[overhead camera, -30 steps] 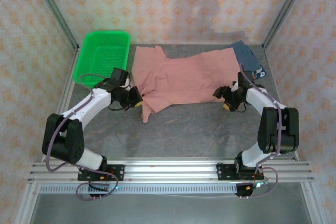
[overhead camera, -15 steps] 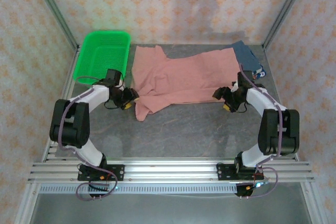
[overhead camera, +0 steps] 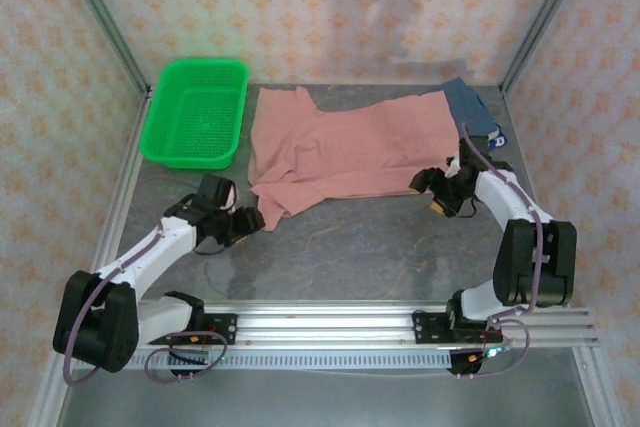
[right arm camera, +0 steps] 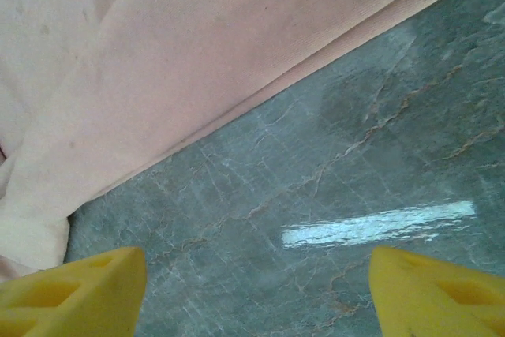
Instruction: Fold and stack the t-shirts
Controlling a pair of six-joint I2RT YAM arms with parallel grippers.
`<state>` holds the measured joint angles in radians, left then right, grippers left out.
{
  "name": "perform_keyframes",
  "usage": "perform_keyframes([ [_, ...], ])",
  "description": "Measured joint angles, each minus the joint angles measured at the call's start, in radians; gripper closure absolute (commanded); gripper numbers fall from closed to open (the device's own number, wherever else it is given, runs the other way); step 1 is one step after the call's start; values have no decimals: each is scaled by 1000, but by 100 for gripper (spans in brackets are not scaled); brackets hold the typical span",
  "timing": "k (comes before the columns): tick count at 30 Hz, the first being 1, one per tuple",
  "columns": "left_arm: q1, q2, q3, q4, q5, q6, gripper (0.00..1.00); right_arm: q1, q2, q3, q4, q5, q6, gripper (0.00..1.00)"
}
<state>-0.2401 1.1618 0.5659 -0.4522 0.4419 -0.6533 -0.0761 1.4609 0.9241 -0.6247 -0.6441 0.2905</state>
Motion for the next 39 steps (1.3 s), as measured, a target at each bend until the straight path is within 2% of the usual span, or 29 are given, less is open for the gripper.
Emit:
perform_keyframes([
  [8, -42, 53, -72, 181, -66, -3, 48, -97, -3, 0, 1, -22, 0, 25],
  [13, -42, 109, -71, 286, -73, -3, 50, -105, -8, -6, 4, -30, 0, 26],
  [20, -44, 187, -36, 294, -86, -5, 52, -155, -27, -31, 3, -26, 0, 26],
  [25, -59, 246, 21, 227, -122, -16, 63, -275, -59, -47, 4, -2, 5, 26],
  [29, -79, 297, 86, 131, -177, -25, 88, -335, -59, -55, 32, 21, 31, 27],
  [32, -87, 308, 113, 89, -204, -32, 100, -362, -39, -56, 74, 27, 51, 30],
  [39, -121, 298, 122, 224, -166, -57, 100, -373, 149, 17, 166, 26, 87, 45],
])
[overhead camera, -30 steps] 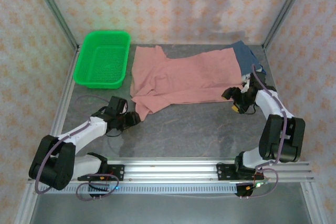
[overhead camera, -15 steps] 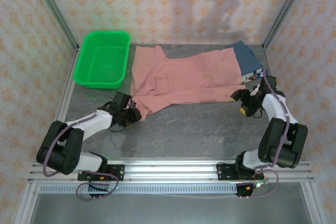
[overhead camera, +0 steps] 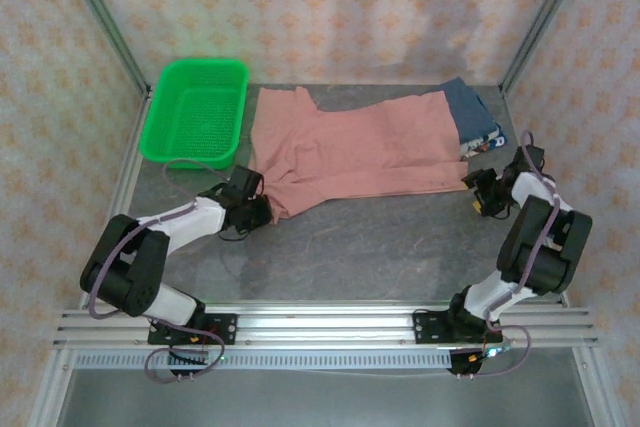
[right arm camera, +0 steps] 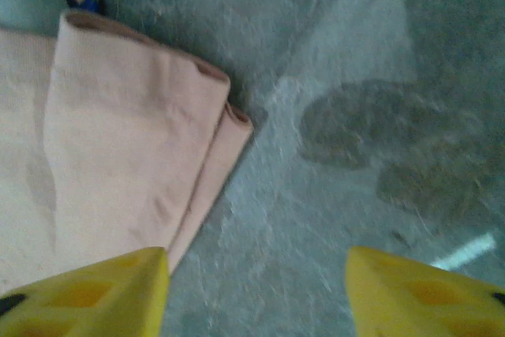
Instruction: Fold and stack the t-shirts
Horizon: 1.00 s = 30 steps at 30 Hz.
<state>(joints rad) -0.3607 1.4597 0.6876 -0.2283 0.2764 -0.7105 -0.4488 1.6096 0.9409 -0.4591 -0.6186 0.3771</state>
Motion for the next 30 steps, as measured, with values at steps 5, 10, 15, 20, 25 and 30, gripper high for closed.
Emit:
perform_keyframes([
  [5, -5, -110, 0, 12, 8, -14, 100, 0, 108, 89, 63, -1, 24, 48],
  [10, -5, -190, 0, 3, 10, -26, 100, 0, 195, 179, 97, 1, 44, 53],
  [15, -5, -227, -2, -34, 4, -34, 100, 0, 257, 209, 115, -2, 61, 54],
  [20, -5, -263, -2, -52, 2, -57, 100, 0, 266, 207, 116, -6, 65, 54],
  [25, -5, -274, -2, -57, 0, -71, 100, 3, 280, 202, 117, -19, 68, 55],
  [30, -5, -278, -5, -71, -3, -76, 100, 5, 280, 202, 117, -23, 68, 56],
])
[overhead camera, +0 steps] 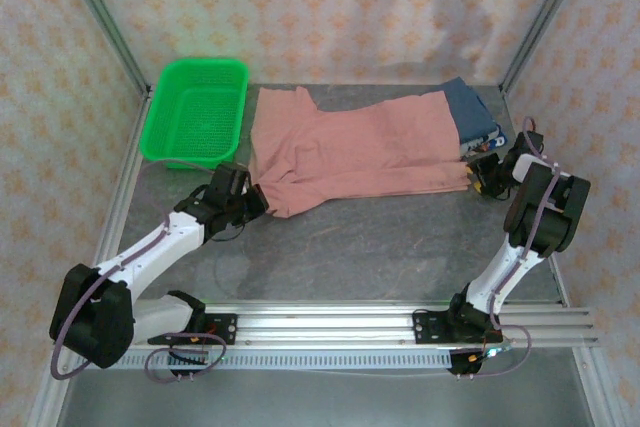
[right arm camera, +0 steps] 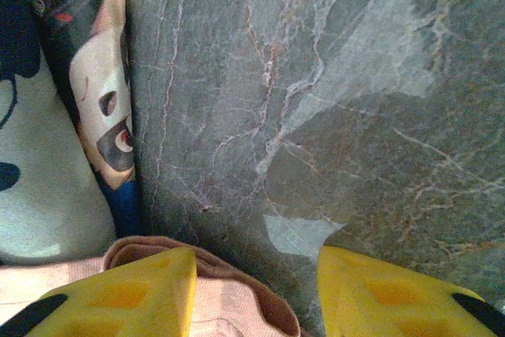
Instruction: Fold and stack the t-shirts
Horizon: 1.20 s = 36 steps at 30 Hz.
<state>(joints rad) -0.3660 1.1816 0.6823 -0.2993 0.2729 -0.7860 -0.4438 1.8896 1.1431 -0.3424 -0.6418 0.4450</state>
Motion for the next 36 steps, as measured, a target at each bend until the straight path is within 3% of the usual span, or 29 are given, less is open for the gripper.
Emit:
perform_keyframes([
  [18, 0, -34, -37, -9, -20, -3, 100, 27, -31, -34, -20, -16, -30, 60],
  [28, 0, -27, -38, -9, -20, -2, 100, 35, -45, -58, -47, -6, -46, 77],
  [36, 0, -20, -37, -9, -20, -2, 100, 35, -45, -27, -55, 29, -42, 70],
])
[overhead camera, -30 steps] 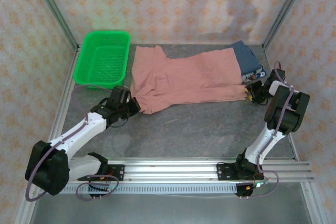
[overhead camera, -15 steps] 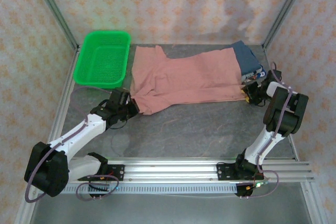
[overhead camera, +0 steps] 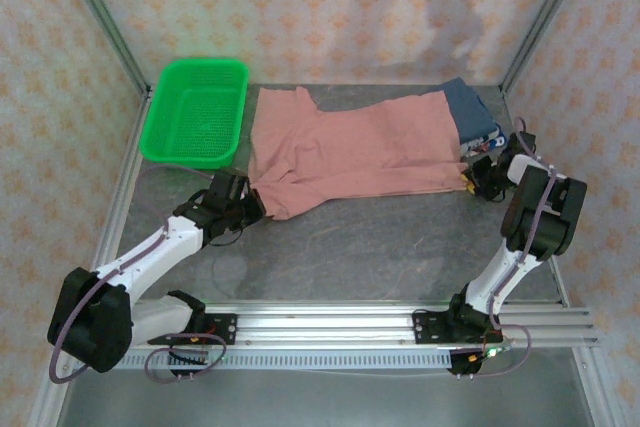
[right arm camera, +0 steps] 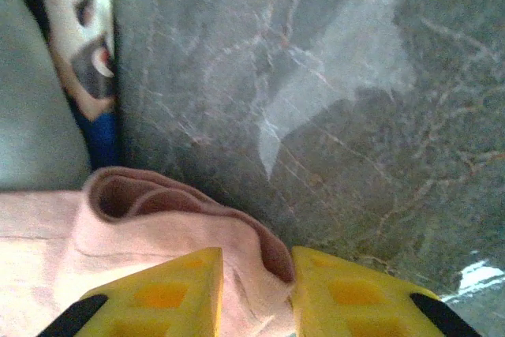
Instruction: Fold and stack the t-shirts
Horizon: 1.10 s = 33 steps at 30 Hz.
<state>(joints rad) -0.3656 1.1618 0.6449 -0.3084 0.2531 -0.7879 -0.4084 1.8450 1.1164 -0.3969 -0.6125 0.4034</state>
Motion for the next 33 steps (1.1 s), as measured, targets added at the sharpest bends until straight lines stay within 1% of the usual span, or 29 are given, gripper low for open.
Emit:
perform_keyframes([
  [6, 0, 0, 0, 0, 0, 0, 100, 0, 5, 27, -5, 14, -8, 70],
  [11, 0, 0, 0, 0, 0, 0, 100, 3, 36, 29, -7, 14, -8, 74],
  [13, 0, 0, 0, 0, 0, 0, 100, 3, 42, 32, -10, 13, -10, 80],
  [15, 0, 0, 0, 0, 0, 0, 100, 5, 44, 36, -10, 13, -11, 92],
  [17, 0, 0, 0, -2, 0, 1, 100, 9, 45, 36, -14, 18, -14, 100],
  [22, 2, -16, 5, -39, -1, 3, 100, 11, 25, 36, -26, 51, -13, 100],
  [27, 24, -98, 66, -124, -4, 3, 100, 11, -115, 44, -80, 79, -14, 100],
  [33, 48, -176, 148, -178, 0, 5, 100, 11, -271, 83, -155, 86, -25, 100],
])
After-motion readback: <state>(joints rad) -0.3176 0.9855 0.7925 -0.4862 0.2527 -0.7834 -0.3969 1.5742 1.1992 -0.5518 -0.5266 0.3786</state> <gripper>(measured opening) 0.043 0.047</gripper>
